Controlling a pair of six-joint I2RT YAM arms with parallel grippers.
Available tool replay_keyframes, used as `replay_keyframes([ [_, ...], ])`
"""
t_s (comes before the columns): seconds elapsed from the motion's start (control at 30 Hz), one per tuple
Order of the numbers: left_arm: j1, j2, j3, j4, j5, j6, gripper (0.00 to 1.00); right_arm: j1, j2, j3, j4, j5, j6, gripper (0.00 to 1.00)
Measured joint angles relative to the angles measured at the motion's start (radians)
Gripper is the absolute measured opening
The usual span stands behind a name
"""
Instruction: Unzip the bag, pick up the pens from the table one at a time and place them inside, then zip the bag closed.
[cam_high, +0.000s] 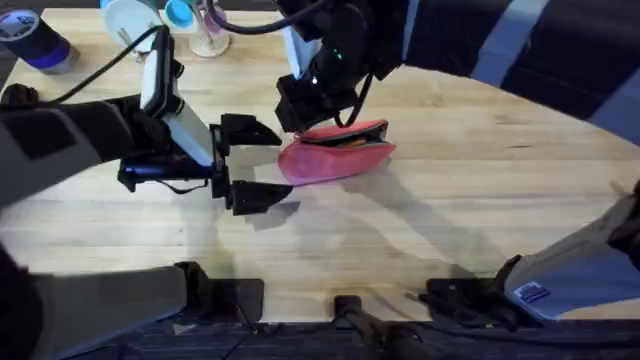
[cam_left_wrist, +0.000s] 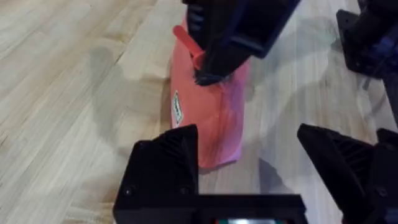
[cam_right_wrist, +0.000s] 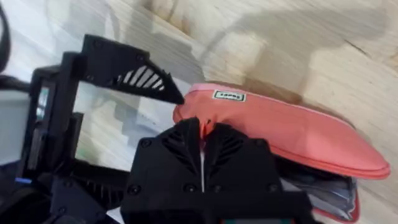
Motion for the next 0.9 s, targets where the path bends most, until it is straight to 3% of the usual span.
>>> replay_keyframes([
  [0.53,-0.005,0.102,0.000,0.138,0.053,-0.007,0.995,0.000,0.000,0.000,0.000,0.000,0.000,0.031],
  [0.87,-0.101,0.158,0.000,0.283,0.063,-0.086,0.975,0.000,0.000,0.001,0.000,0.000,0.000,0.031],
  [0.9,-0.108,0.158,0.000,0.286,0.065,-0.093,0.927,0.000,0.000,0.001,0.000,0.000,0.000,0.031],
])
